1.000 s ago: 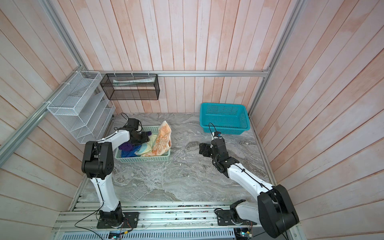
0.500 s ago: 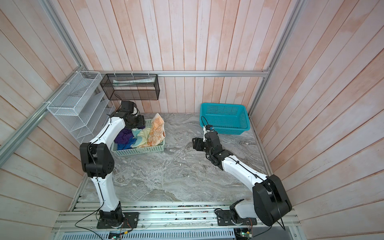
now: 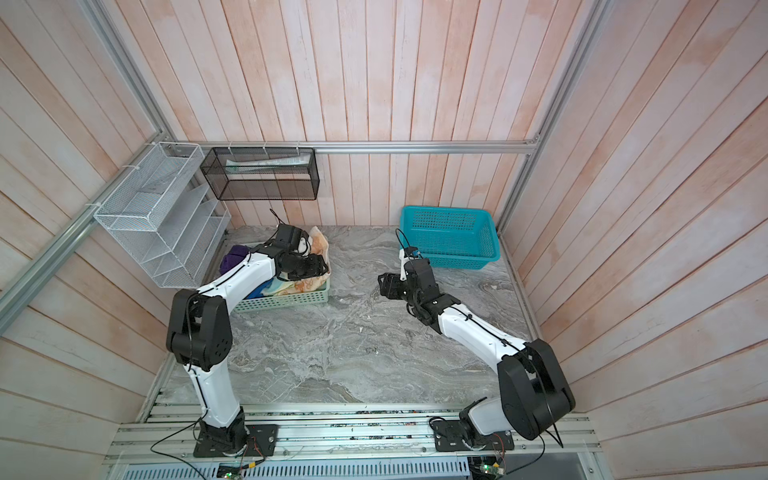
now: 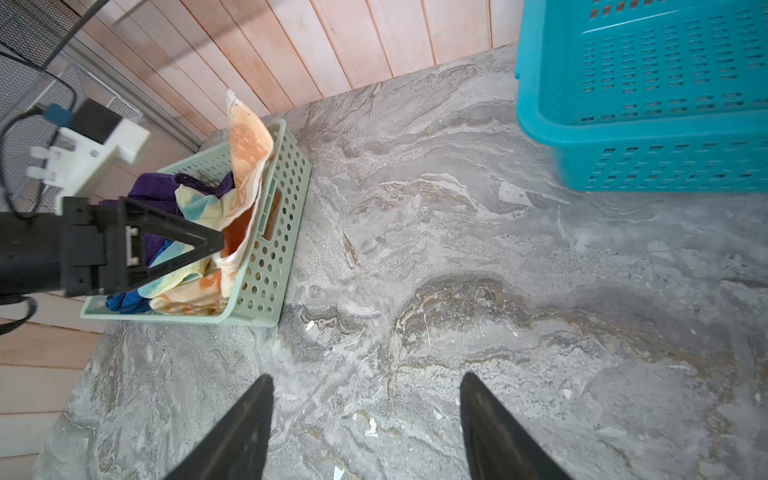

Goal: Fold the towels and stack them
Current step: 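Lift the orange bunny towel out with the left gripper and drop it on the table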

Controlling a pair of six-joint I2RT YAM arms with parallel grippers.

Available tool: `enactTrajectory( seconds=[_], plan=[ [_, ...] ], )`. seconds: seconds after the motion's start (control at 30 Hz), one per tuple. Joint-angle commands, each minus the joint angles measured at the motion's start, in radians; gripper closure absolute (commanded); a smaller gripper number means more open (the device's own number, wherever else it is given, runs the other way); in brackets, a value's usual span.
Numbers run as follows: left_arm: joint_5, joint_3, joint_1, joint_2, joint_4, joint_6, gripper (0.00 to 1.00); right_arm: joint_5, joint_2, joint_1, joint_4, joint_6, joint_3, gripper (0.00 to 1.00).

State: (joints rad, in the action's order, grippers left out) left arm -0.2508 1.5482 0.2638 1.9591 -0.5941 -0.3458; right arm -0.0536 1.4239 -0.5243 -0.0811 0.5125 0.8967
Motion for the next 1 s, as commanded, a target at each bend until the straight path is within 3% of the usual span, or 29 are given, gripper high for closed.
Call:
enactTrajectory(
  seconds=[0.0, 0.17, 0.27, 0.47, 0.7, 0.87, 0.97],
  plan=[
    [-0.015, 0.009, -0.012, 0.025, 0.046, -0.031, 0.39, 0.001, -0.023, -0.008, 0.023, -0.007, -0.005, 0.29],
    [0.02, -0.003, -0.03, -0.023, 0.048, -0.028, 0.84, 0.006, -0.036, -0.007, 0.03, -0.006, -0.008, 0.29],
    [0.035, 0.008, -0.052, -0.086, 0.036, -0.009, 1.0, 0.009, -0.037, -0.008, 0.033, -0.009, 0.0, 0.29],
    [0.073, 0.219, -0.002, -0.227, -0.077, 0.091, 1.0, 0.022, -0.047, -0.006, 0.043, -0.034, 0.043, 0.29],
    [0.069, 0.491, 0.296, -0.282, -0.072, 0.219, 1.0, 0.033, -0.106, 0.043, 0.071, -0.061, 0.092, 0.29],
    [-0.066, 0.535, 0.415, -0.278, -0.019, 0.201, 1.0, 0.012, -0.192, 0.117, 0.134, -0.058, 0.096, 0.29],
    [-0.098, 0.457, 0.42, -0.297, 0.046, 0.152, 1.0, 0.017, -0.25, 0.151, 0.185, -0.06, 0.085, 0.29]
  ],
)
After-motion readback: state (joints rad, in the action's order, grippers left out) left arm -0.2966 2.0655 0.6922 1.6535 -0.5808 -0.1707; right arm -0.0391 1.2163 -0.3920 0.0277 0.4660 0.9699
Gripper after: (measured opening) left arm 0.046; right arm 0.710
